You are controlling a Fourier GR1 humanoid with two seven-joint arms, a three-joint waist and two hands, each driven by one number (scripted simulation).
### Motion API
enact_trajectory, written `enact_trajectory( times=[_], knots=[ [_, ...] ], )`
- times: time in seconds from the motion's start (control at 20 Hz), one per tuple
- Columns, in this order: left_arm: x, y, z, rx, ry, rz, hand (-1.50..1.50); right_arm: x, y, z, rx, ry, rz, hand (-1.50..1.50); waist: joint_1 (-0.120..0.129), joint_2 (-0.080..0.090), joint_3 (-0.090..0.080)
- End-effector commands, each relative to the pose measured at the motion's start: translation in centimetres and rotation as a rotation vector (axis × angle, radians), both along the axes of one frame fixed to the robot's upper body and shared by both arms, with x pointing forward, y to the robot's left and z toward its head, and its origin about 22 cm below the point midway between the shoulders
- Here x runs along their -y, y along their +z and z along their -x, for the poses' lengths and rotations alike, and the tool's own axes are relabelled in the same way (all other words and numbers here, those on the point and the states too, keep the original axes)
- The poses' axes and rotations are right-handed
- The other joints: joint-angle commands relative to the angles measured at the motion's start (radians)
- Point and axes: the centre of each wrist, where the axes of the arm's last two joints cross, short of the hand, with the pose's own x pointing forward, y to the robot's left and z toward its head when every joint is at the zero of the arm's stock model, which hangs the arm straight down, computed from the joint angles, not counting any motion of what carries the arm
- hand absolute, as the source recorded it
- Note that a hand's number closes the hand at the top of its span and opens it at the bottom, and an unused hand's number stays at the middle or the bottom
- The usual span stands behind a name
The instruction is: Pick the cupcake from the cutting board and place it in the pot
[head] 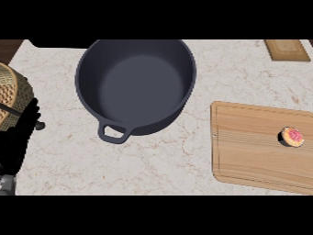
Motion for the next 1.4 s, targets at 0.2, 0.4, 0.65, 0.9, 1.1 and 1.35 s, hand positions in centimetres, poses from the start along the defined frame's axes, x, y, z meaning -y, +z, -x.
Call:
enact_trajectory(
  times=[0.2, 0.4, 0.65, 0.9, 1.1, 1.35],
  knots=[
    [-0.1, -0.2, 0.5, -0.002, 0.016, -0.011, 0.00, -3.3, -0.2, -3.6, -0.216, 0.041, 0.105, -1.50, -0.010, 0.000, 0.002],
    [-2.1, -0.7, -0.4, 0.002, 0.024, 0.016, 0.00, -7.5, -1.5, -4.3, -0.250, 0.057, 0.127, -1.50, -0.021, -0.002, 0.001],
    [0.7, 0.8, 0.2, 0.011, 0.003, -0.006, 0.00, -8.1, -3.0, -4.0, -0.261, 0.047, 0.222, -1.50, -0.020, -0.003, 0.002],
    [-1.9, 1.3, 0.0, -0.003, 0.032, 0.007, 0.00, -10.2, -4.7, -5.5, -0.290, 0.046, 0.239, -1.50, -0.020, -0.002, 0.002],
    [1.0, 0.0, 0.7, 0.004, 0.026, 0.010, 0.00, -8.7, -5.4, -5.9, -0.308, 0.043, 0.251, -1.50, -0.017, -0.002, 0.002],
    [0.2, 0.3, 0.6, 0.016, 0.025, 0.004, 0.00, -7.5, -6.3, -5.8, -0.328, 0.025, 0.272, -1.50, -0.018, -0.002, 0.002]
  ],
)
